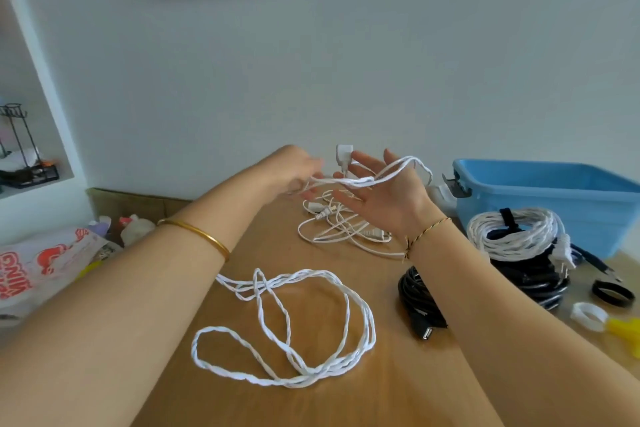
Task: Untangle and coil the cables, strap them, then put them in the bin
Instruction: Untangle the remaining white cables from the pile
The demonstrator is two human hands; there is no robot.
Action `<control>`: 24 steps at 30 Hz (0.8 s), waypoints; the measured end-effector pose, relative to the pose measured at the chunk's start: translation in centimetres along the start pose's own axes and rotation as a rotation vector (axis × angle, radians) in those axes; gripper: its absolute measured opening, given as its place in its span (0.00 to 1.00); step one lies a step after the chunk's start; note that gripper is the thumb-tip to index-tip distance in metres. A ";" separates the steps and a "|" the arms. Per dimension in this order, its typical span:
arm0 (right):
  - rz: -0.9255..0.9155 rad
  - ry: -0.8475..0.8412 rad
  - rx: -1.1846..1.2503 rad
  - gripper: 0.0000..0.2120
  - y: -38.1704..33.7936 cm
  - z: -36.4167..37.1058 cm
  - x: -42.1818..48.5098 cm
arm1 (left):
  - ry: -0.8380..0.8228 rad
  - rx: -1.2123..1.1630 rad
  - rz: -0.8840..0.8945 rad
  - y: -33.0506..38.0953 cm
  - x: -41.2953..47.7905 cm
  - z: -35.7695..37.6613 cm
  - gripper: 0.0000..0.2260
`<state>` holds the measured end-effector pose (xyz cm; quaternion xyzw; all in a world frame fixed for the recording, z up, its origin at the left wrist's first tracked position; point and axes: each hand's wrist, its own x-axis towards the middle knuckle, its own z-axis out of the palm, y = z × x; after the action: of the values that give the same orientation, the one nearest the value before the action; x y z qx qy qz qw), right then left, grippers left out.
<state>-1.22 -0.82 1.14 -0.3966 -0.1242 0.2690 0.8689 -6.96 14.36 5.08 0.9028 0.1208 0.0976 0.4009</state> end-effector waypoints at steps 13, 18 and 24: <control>0.175 -0.052 -0.247 0.12 0.6 -0.4 -0.9 | 0.103 -0.384 -0.013 -0.1 1.0 2.9 0.05; 0.342 -0.064 -0.326 0.08 1.9 -1.9 -1.9 | 0.496 -0.394 0.031 -2.0 2.1 1.0 0.06; 0.304 -0.307 -0.308 0.26 1.8 -2.1 -3.0 | 0.779 -0.458 0.034 -3.4 2.0 -0.9 0.14</control>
<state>-3.46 -2.91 -1.60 -0.4930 -0.2329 0.4314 0.7188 -5.79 17.80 3.24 0.6886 0.2231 0.4610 0.5134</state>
